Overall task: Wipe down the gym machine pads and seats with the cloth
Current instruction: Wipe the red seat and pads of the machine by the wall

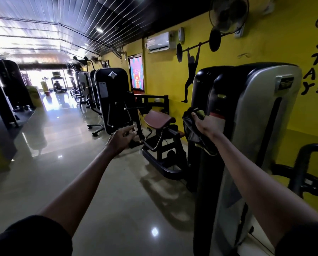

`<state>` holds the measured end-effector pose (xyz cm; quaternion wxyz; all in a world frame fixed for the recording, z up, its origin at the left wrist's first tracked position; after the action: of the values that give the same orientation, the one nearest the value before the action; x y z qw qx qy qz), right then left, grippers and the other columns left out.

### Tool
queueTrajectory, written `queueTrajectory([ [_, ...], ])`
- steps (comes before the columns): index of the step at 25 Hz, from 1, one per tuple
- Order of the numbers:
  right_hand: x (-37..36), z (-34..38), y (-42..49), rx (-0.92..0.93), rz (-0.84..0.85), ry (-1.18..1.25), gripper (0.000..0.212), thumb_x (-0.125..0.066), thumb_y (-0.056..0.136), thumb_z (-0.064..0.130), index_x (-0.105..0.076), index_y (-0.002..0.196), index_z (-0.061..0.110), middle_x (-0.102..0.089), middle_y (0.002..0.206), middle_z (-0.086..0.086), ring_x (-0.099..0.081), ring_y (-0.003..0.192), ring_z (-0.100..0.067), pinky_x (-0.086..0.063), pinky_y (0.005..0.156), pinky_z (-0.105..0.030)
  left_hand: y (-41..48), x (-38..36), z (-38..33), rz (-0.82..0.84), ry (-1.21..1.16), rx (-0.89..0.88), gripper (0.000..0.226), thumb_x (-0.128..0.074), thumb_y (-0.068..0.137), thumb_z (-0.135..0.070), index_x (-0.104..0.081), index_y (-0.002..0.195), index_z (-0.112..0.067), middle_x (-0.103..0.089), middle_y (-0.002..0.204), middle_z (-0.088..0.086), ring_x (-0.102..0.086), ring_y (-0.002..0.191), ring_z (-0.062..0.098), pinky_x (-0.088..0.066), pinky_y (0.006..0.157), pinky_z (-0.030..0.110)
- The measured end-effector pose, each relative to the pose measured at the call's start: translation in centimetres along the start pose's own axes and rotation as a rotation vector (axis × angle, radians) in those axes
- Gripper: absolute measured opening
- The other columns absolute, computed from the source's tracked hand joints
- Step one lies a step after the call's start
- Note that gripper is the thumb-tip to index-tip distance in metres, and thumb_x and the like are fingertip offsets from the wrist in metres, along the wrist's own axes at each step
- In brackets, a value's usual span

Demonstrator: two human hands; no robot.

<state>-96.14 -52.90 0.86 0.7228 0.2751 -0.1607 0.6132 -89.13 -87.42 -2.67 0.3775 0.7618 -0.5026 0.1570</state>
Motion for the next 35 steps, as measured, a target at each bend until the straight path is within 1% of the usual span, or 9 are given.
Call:
queueTrajectory([
  [4, -5.1, 1.9, 5.8, -0.051, 0.014, 0.036, 0.075, -0.043, 0.097, 0.065, -0.050, 0.133, 0.000, -0.058, 0.130, -0.022, -0.057, 0.116, -0.039, -0.044, 0.086, -0.036, 7.3, 0.0, 4.7, 0.004, -0.026, 0.004, 0.040, -0.064, 0.090, -0.042, -0.062, 0.129, -0.039, -0.069, 0.101, -0.008, -0.061, 0.096, 0.009, -0.042, 0.081, 0.024],
  [8, -11.2, 3.7, 13.0, -0.062, -0.023, 0.023, 0.077, -0.043, 0.094, 0.069, -0.050, 0.130, 0.001, -0.058, 0.125, -0.021, -0.060, 0.107, -0.038, -0.051, 0.086, -0.039, 16.9, -1.1, 10.7, 0.056, -0.067, -0.028, 0.058, -0.057, 0.077, -0.064, -0.059, 0.130, -0.042, -0.068, 0.122, -0.007, -0.062, 0.112, 0.009, -0.049, 0.100, 0.035],
  [13, -17.6, 7.4, 22.1, -0.035, -0.100, -0.006, 0.072, -0.044, 0.098, 0.062, -0.052, 0.127, -0.003, -0.059, 0.117, -0.019, -0.058, 0.097, -0.032, -0.046, 0.078, -0.035, 28.5, -2.1, 16.9, 0.122, -0.065, -0.089, 0.054, -0.056, 0.081, -0.063, -0.053, 0.133, -0.048, -0.062, 0.134, -0.005, -0.056, 0.125, 0.014, -0.045, 0.107, 0.041],
  [17, -22.1, 10.0, 30.4, -0.073, -0.186, -0.004, 0.071, -0.045, 0.098, 0.062, -0.052, 0.127, -0.002, -0.061, 0.110, -0.017, -0.063, 0.100, -0.036, -0.051, 0.079, -0.040, 39.5, -2.3, 21.1, 0.147, -0.056, -0.114, 0.048, -0.058, 0.088, -0.054, -0.053, 0.135, -0.045, -0.065, 0.129, 0.001, -0.061, 0.118, 0.021, -0.048, 0.103, 0.045],
  [21, -26.6, 10.4, 39.3, -0.095, -0.218, -0.044, 0.058, -0.045, 0.098, 0.060, -0.055, 0.100, 0.003, -0.052, 0.072, -0.005, -0.053, 0.063, -0.023, -0.040, 0.057, -0.032, 49.0, -4.2, 25.1, 0.146, -0.073, -0.149, 0.045, -0.059, 0.090, -0.051, -0.055, 0.134, -0.045, -0.065, 0.128, 0.007, -0.061, 0.118, 0.026, -0.048, 0.102, 0.046],
  [23, -29.1, 10.2, 44.7, -0.099, -0.247, -0.050, 0.055, -0.047, 0.098, 0.060, -0.052, 0.089, 0.007, -0.047, 0.065, -0.004, -0.046, 0.054, -0.020, -0.033, 0.050, -0.030, 54.5, -5.8, 27.3, 0.150, -0.082, -0.164, 0.044, -0.059, 0.091, -0.048, -0.055, 0.135, -0.043, -0.066, 0.127, 0.003, -0.061, 0.118, 0.025, -0.048, 0.102, 0.045],
  [27, -33.6, 9.7, 55.6, -0.101, -0.245, -0.035, 0.056, -0.047, 0.097, 0.062, -0.039, 0.070, 0.013, -0.035, 0.060, -0.002, -0.032, 0.048, -0.019, -0.023, 0.047, -0.029, 64.6, -9.9, 31.6, 0.191, -0.064, -0.164, 0.048, -0.057, 0.089, -0.052, -0.054, 0.135, -0.045, -0.061, 0.136, -0.003, -0.056, 0.124, 0.020, -0.045, 0.106, 0.045],
  [31, -37.2, 9.7, 65.4, -0.108, -0.253, -0.018, 0.054, -0.047, 0.099, 0.058, -0.035, 0.068, 0.015, -0.033, 0.060, -0.003, -0.028, 0.049, -0.019, -0.021, 0.048, -0.029, 74.3, -13.6, 34.5, 0.221, -0.078, -0.157, 0.051, -0.055, 0.086, -0.057, -0.052, 0.135, -0.046, -0.055, 0.143, -0.002, -0.052, 0.130, 0.018, -0.040, 0.111, 0.044],
  [35, -41.7, 9.6, 74.2, -0.131, -0.266, -0.047, 0.054, -0.046, 0.100, 0.057, -0.035, 0.067, 0.015, -0.033, 0.060, -0.002, -0.028, 0.048, -0.019, -0.020, 0.048, -0.028, 83.3, -17.8, 38.0, 0.259, -0.075, -0.180, 0.047, -0.058, 0.091, -0.051, -0.053, 0.137, -0.043, -0.052, 0.146, 0.000, -0.047, 0.135, 0.019, -0.038, 0.112, 0.045],
])
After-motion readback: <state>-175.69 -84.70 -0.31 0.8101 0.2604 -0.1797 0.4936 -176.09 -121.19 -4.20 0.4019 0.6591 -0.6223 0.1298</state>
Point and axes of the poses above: each hand's wrist, its own y-axis towards the middle knuckle, its own x-axis out of the back of the hand, z = x × y, the point moved 7 cm from there along y, towards the middle knuckle
